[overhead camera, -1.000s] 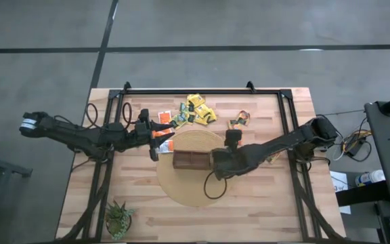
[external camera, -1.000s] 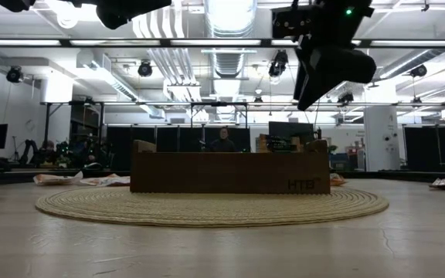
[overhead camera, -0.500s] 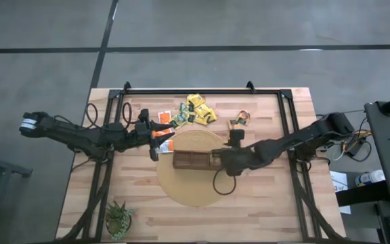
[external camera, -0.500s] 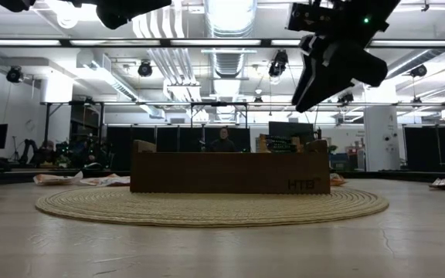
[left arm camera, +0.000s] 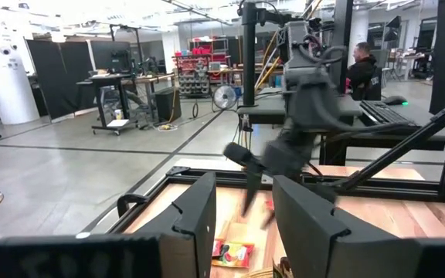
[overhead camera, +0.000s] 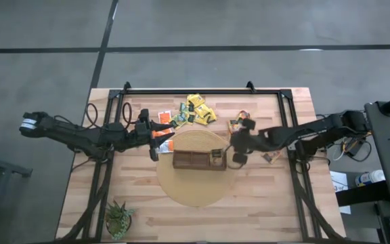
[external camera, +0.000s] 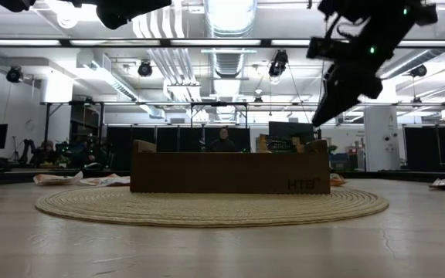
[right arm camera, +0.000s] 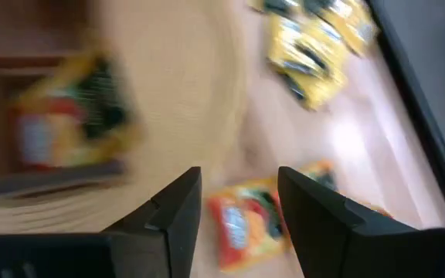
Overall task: Pick & Place Tea
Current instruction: Put the orange and green tea bag into the wooden organizer
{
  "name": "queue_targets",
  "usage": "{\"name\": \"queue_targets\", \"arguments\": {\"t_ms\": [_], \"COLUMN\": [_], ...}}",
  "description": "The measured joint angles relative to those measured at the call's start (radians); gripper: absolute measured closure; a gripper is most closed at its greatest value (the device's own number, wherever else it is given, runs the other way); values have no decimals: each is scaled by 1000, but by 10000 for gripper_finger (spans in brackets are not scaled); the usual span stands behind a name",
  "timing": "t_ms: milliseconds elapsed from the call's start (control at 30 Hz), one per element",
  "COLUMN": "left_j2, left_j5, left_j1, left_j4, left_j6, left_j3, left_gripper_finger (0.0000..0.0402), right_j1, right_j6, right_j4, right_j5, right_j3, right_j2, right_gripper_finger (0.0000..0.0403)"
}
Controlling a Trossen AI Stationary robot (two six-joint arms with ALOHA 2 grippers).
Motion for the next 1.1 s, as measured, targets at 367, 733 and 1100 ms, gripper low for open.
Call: {"name": "queue_targets", "arguments": {"t_ms": [367,733,1100], "left_j2": [0,0,0], "left_j5": [0,0,0], "left_j1": [0,0,0], "left_j4": [2,2,3], "left_j6": [0,5,4], "left_j3": [0,0,0], "left_gripper_finger": [278,278,278], "right_j1": [-291,-386,-531], "right_j6": [216,420,490], "right_j4": [191,224,232], "right_j5": [97,97,-32], "right_j3": [-183,-214,-257], "right_j2": [-123,-124,-36], "right_gripper_finger": [234,242,259]}}
